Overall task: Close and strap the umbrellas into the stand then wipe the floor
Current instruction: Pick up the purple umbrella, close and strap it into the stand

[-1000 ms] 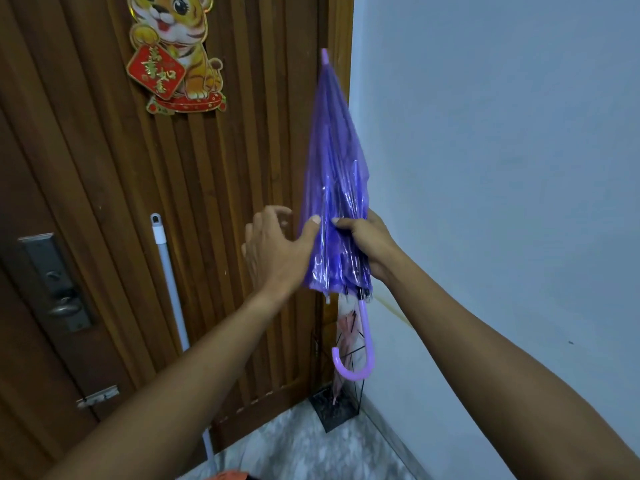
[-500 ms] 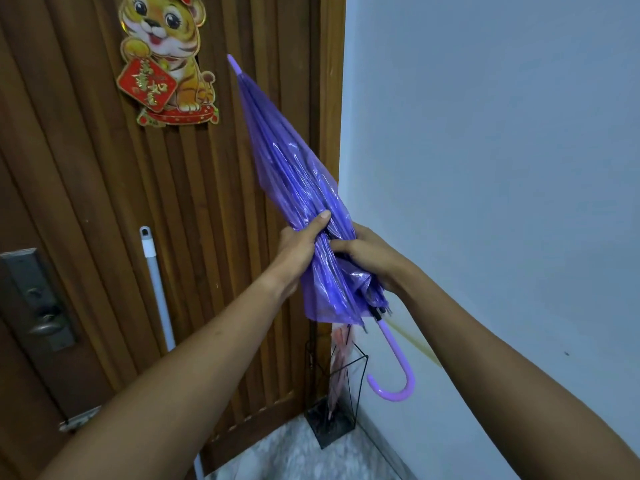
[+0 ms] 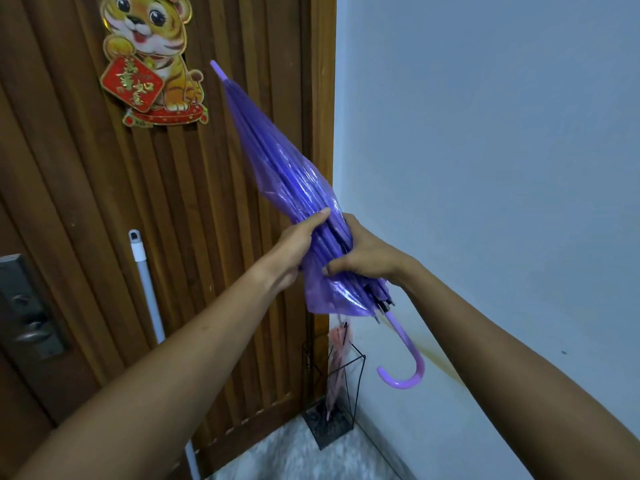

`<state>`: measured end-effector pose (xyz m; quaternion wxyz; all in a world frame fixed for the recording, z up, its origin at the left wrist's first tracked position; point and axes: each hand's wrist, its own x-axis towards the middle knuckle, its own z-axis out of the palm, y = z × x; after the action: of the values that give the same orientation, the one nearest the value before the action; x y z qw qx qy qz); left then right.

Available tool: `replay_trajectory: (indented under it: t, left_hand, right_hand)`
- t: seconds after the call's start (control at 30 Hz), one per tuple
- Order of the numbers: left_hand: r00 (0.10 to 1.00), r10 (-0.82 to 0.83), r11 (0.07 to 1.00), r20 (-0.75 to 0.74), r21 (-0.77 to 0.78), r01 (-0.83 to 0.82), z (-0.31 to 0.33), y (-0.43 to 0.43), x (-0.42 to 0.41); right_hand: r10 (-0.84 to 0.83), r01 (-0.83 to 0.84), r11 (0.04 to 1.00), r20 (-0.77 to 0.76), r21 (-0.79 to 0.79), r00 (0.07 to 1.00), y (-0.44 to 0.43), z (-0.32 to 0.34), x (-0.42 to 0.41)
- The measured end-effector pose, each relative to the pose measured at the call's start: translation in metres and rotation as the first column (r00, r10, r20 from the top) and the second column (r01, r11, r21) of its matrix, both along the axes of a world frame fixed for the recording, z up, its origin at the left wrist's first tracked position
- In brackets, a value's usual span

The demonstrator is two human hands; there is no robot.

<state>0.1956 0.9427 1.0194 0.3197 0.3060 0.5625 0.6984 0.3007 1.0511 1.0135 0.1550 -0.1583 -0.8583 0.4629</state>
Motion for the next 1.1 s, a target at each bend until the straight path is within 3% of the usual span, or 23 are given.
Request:
replay_trajectory:
  t: [0.13, 0.2, 0.23, 0.27, 0.3, 0.33, 0.37, 0.43, 0.5, 0.6, 0.7, 0.77, 0.83, 0.87, 0.93, 1.0, 1.1]
  left_hand:
    - [0.975, -0.078, 0.989, -0.209, -0.139, 0.049, 0.005, -0.013, 0.001]
    - [0.873, 0.088, 0.955, -0.48, -0.21, -0.211, 0.003, -0.02, -0.002]
    - [0.704, 0.226, 0.881, -0.673, -0.167, -0.442, -0.003, -0.025, -0.006]
    - [0.45, 0.362, 0.787, -0.816, 0.009, -0.617, -0.007, -0.031, -0.008]
    - [0.193, 0.45, 0.728, -0.872, 0.233, -0.644, -0.009, -0.04, -0.008]
    - [0.005, 0.46, 0.732, -0.888, 0.376, -0.568, -0.012, -0.046, -0.009]
    - [-0.105, 0.393, 0.789, -0.913, 0.394, -0.472, -0.013, -0.051, -0.009]
    - [-0.252, 0.102, 0.892, -0.962, 0.201, -0.406, -0.021, -0.048, -0.015]
    - [-0.307, -0.112, 0.888, -0.945, 0.043, -0.458, -0.026, -0.039, -0.017]
    - [-0.238, -0.121, 0.87, -0.964, 0.012, -0.492, -0.022, -0.033, -0.011]
    - [-0.074, -0.104, 0.846, -0.992, -0.049, -0.531, -0.021, -0.034, -0.008]
    - [0.137, -0.132, 0.818, -0.982, -0.186, -0.545, -0.027, -0.035, -0.016]
    - [0.45, -0.128, 0.815, -0.884, -0.353, -0.46, -0.034, -0.034, -0.028]
    - [0.593, -0.089, 0.837, -0.801, -0.382, -0.391, -0.038, -0.034, -0.033]
    - [0.806, 0.005, 0.905, -0.591, -0.34, -0.255, -0.042, -0.033, -0.036]
    - [0.906, 0.048, 0.946, -0.421, -0.271, -0.176, -0.044, -0.032, -0.033]
    - [0.96, 0.024, 0.97, -0.279, -0.224, -0.09, -0.042, -0.034, -0.031]
  right_hand:
    - [-0.118, 0.122, 0.992, -0.121, 0.03, 0.986, 0.002, -0.003, -0.01]
    - [-0.131, 0.135, 0.99, -0.088, 0.039, 0.987, 0.009, 0.0, -0.01]
    - [-0.131, 0.133, 0.99, -0.045, 0.05, 0.99, 0.013, 0.002, -0.008]
    - [-0.13, 0.129, 0.99, 0.009, 0.058, 0.991, 0.018, 0.004, -0.007]
    - [-0.131, 0.127, 0.99, 0.067, 0.057, 0.989, 0.022, 0.007, -0.005]
    - [-0.125, 0.12, 0.991, 0.125, 0.053, 0.984, 0.025, 0.012, -0.003]
    - [-0.107, 0.099, 0.994, 0.189, 0.052, 0.976, 0.025, 0.018, -0.002]
    - [-0.03, 0.012, 0.998, 0.34, 0.054, 0.94, 0.023, 0.031, -0.002]
    - [0.046, -0.095, 0.993, 0.487, 0.076, 0.872, 0.017, 0.044, -0.005]
    - [0.054, -0.188, 0.965, 0.563, 0.182, 0.825, 0.005, 0.057, -0.008]
    - [-0.058, -0.155, 0.914, 0.498, 0.376, 0.865, 0.003, 0.066, -0.009]
    - [-0.223, -0.058, 0.772, 0.354, 0.633, 0.908, 0.006, 0.071, -0.009]
    - [-0.341, 0.148, 0.596, 0.082, 0.789, 0.937, 0.009, 0.07, -0.008]
    - [-0.338, 0.255, 0.582, -0.056, 0.772, 0.94, 0.01, 0.066, -0.008]
    - [-0.283, 0.422, 0.667, -0.315, 0.614, 0.906, 0.011, 0.057, -0.007]
    - [-0.274, 0.486, 0.772, -0.474, 0.41, 0.837, 0.009, 0.045, -0.007]
    - [-0.372, 0.492, 0.844, -0.429, 0.213, 0.823, 0.005, 0.026, -0.01]
